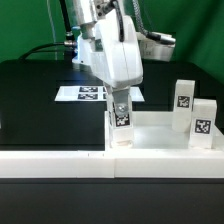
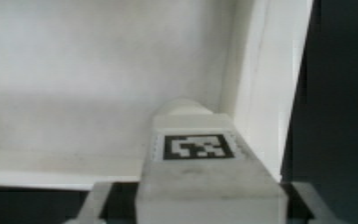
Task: Assemble square table
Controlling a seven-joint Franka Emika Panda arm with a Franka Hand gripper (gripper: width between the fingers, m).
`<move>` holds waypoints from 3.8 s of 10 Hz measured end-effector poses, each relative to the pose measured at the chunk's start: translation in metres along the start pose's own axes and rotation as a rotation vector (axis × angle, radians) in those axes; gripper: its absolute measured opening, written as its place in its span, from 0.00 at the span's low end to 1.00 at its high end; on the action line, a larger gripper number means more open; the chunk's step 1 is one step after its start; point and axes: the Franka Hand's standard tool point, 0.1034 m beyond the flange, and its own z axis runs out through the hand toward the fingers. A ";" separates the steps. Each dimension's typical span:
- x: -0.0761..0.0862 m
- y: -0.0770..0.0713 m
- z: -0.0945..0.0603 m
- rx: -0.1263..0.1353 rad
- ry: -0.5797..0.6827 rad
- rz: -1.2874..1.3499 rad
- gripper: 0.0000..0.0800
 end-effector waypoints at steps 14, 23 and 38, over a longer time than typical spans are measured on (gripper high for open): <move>0.004 0.002 -0.006 -0.134 -0.016 -1.415 0.81; 0.010 0.003 -0.001 -0.134 -0.006 -1.204 0.36; -0.007 0.001 0.006 -0.100 0.056 -0.704 0.81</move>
Offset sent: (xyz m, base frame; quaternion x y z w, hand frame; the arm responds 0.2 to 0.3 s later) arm -0.0089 0.0142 -0.0097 0.0082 0.0673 -0.1983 0.9778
